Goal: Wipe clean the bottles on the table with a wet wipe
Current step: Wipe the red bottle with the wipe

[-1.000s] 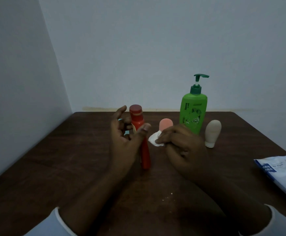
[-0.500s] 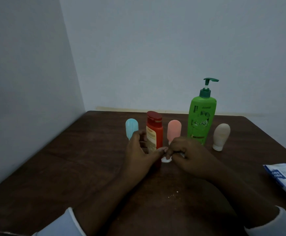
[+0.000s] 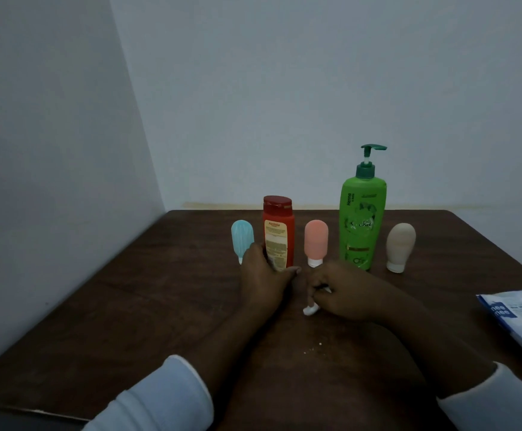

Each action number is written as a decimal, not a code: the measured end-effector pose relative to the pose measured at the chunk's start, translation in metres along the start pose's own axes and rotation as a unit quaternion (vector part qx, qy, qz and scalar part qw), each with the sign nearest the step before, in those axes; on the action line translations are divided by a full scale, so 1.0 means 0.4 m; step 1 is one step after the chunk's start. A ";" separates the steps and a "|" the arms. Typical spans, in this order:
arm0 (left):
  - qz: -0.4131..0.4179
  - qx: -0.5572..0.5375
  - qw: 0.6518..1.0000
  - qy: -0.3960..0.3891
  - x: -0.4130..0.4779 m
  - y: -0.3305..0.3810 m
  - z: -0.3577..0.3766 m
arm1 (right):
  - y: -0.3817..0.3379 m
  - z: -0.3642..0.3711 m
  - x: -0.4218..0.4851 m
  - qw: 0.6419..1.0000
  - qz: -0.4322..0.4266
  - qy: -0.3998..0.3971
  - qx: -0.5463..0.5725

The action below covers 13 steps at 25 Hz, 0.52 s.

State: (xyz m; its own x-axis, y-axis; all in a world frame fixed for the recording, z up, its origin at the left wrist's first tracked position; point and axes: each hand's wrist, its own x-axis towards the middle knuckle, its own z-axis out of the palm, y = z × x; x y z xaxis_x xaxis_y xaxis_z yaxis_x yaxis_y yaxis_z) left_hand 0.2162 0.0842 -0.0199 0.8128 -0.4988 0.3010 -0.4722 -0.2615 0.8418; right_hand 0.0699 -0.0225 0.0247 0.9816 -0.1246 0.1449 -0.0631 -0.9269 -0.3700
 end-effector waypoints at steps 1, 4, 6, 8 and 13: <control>-0.007 0.004 1.000 0.010 0.013 0.000 0.014 | 0.000 0.002 0.000 1.000 -0.002 -0.003 -0.003; -0.021 0.021 0.999 0.029 0.041 -0.004 0.049 | 0.003 0.006 0.003 1.000 -0.001 -0.001 -0.008; -0.029 0.037 0.998 0.043 0.052 -0.003 0.064 | 0.005 0.006 0.004 1.000 0.000 0.000 -0.010; -0.034 0.049 0.997 0.053 0.063 -0.002 0.074 | 0.004 0.006 0.004 1.000 -0.002 0.000 -0.012; -0.040 0.066 0.995 0.066 0.089 0.000 0.094 | 0.005 0.009 0.005 1.000 -0.009 0.013 -0.021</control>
State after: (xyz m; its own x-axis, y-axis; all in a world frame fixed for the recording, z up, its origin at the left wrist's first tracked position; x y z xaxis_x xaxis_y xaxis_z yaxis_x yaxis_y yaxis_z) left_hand 0.2322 0.0352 -0.0259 0.8834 -0.3619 0.2978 -0.4371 -0.4067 0.8022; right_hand 0.0724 -0.0232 0.0211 0.9774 -0.1172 0.1760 -0.0540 -0.9431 -0.3282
